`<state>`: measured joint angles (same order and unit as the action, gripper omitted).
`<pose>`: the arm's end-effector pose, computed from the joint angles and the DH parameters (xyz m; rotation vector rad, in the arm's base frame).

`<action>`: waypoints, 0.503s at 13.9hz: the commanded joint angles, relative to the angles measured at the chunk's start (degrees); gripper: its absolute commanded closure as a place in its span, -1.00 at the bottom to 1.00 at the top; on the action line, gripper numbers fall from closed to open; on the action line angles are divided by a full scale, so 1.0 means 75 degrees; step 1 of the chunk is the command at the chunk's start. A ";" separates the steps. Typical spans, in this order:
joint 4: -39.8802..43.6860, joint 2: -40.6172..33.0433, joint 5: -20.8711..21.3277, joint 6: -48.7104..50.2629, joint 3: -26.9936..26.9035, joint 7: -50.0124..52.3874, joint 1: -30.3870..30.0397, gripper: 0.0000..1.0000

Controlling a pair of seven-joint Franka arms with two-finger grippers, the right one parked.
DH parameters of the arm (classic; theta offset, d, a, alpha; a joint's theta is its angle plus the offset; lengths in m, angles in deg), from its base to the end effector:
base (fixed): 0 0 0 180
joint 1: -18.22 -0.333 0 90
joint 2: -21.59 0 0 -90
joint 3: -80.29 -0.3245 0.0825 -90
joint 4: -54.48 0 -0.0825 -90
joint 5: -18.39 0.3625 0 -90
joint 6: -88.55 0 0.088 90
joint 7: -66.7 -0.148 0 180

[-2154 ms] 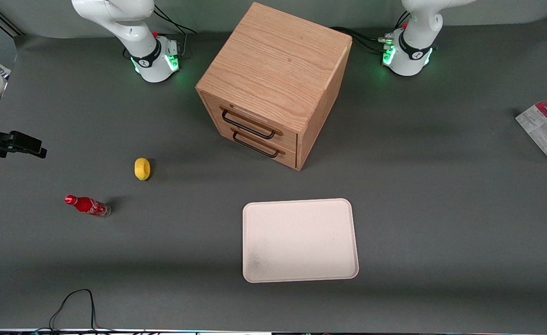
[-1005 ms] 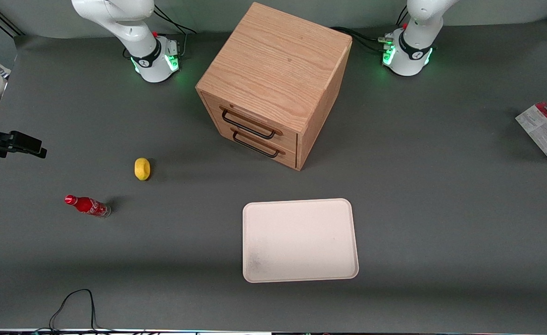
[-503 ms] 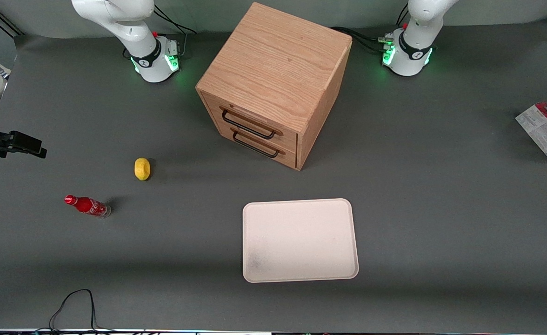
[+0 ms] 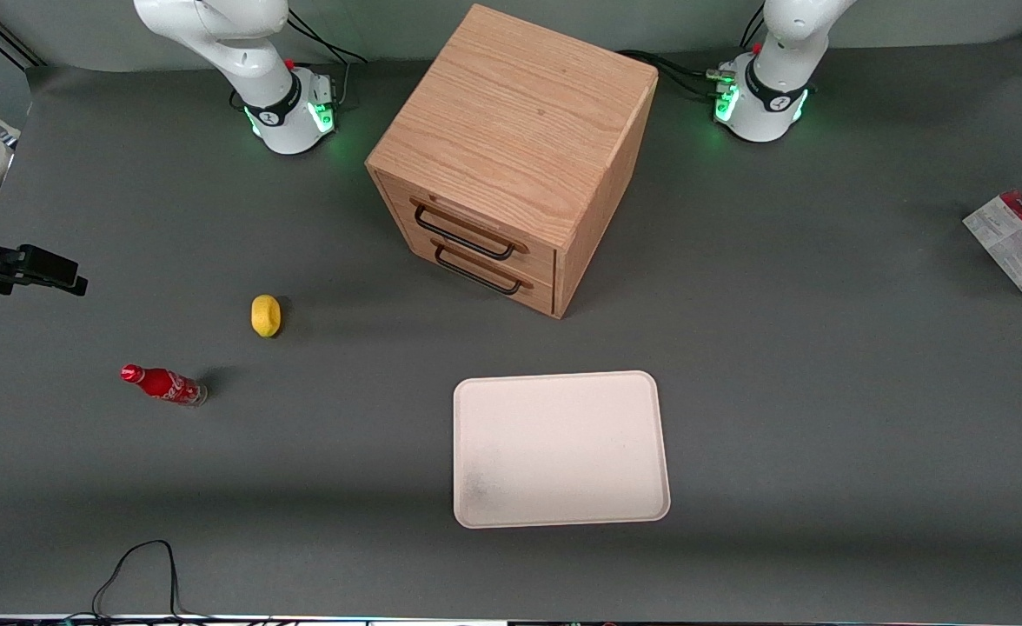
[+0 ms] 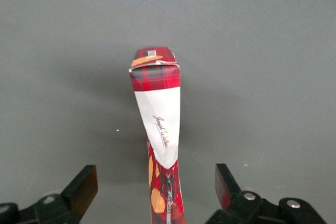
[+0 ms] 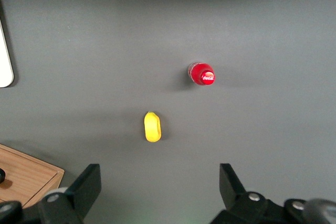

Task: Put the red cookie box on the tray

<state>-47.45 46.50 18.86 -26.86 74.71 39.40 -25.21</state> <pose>0.4008 0.4574 0.2799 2.9930 0.5597 -0.2833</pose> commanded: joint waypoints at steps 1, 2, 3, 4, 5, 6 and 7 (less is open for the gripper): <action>-0.0823 -0.0323 -0.0167 -0.0700 0.0088 -0.0367 -0.0221 -1.00; -0.0893 -0.0276 -0.0167 -0.0864 0.0100 -0.0380 -0.0221 -1.00; -0.0917 -0.0264 -0.0167 -0.0947 0.0100 -0.0380 -0.0221 -1.00; -0.0929 -0.0252 -0.0167 -0.0959 0.0100 -0.0391 -0.0221 -1.00; -0.0975 -0.0206 -0.0179 -0.0983 0.0100 -0.0391 -0.0244 -1.00; -0.0999 -0.0170 -0.0272 -0.1064 0.0100 -0.0391 -0.0245 -1.00; -0.1034 -0.0112 -0.0331 -0.1146 0.0100 -0.0403 -0.0245 -1.00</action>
<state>-53.39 46.29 17.97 -33.67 74.87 37.82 -26.24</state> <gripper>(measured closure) 0.000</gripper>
